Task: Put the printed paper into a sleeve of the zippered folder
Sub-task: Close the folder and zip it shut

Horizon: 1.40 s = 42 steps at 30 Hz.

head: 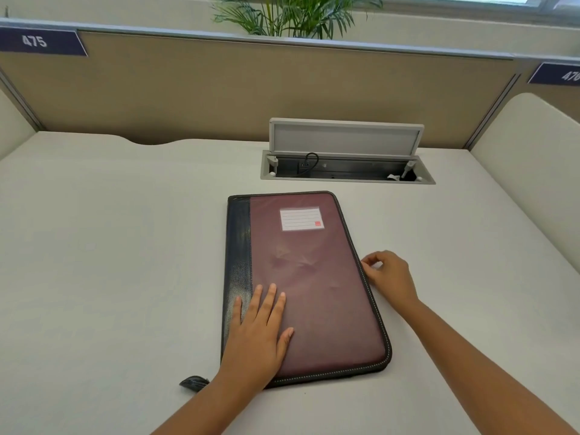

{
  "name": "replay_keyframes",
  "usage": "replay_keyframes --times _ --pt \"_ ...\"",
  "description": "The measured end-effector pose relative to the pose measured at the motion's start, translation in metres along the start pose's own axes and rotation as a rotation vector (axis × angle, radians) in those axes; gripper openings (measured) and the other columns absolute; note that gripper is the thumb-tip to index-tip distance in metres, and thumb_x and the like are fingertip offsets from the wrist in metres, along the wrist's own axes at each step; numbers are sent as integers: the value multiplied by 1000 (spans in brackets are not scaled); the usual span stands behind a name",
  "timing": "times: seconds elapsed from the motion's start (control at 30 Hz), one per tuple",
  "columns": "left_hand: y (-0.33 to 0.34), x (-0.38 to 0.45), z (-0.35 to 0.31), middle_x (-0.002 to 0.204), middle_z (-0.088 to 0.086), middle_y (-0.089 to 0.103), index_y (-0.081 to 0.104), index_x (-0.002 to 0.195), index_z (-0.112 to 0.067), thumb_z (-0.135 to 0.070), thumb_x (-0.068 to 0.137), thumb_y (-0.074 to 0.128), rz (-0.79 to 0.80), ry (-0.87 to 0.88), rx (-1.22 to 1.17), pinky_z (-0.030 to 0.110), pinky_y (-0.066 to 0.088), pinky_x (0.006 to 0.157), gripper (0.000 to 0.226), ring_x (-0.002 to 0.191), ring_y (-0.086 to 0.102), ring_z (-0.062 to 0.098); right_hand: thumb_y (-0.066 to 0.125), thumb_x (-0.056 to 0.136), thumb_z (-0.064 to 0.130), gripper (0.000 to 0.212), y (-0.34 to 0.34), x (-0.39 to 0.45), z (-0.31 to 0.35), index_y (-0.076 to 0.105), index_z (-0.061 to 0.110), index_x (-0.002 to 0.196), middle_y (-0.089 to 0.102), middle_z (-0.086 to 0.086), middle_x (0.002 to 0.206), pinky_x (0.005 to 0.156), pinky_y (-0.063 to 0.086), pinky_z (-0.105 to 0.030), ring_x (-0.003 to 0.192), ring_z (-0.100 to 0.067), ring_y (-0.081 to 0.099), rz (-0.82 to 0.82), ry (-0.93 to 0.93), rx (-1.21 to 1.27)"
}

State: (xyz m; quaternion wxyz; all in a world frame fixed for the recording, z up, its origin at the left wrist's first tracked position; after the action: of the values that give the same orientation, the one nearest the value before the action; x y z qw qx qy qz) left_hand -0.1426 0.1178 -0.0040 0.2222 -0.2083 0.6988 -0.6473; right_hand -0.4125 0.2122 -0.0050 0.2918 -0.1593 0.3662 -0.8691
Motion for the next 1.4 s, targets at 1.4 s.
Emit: replay_keyframes --times 1.4 --pt "4 88 72 156 18 0 8 147 -16 -58 89 30 -117 -301 -330 42 10 117 75 143 9 33 51 93 27 13 6 63 8 58 17 90 60 2 93 63 37 -25 72 -12 51 -86 -40 -207"
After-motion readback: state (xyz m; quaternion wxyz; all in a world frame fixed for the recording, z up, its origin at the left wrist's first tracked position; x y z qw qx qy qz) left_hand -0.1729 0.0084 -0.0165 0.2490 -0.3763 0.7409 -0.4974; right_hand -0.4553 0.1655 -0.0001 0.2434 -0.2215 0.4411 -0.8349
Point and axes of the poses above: each hand's wrist, its own x-axis towards the middle knuckle, its own y-axis out of the palm, z = x × y, the point moved 10 cm from there along x, towards the middle knuckle
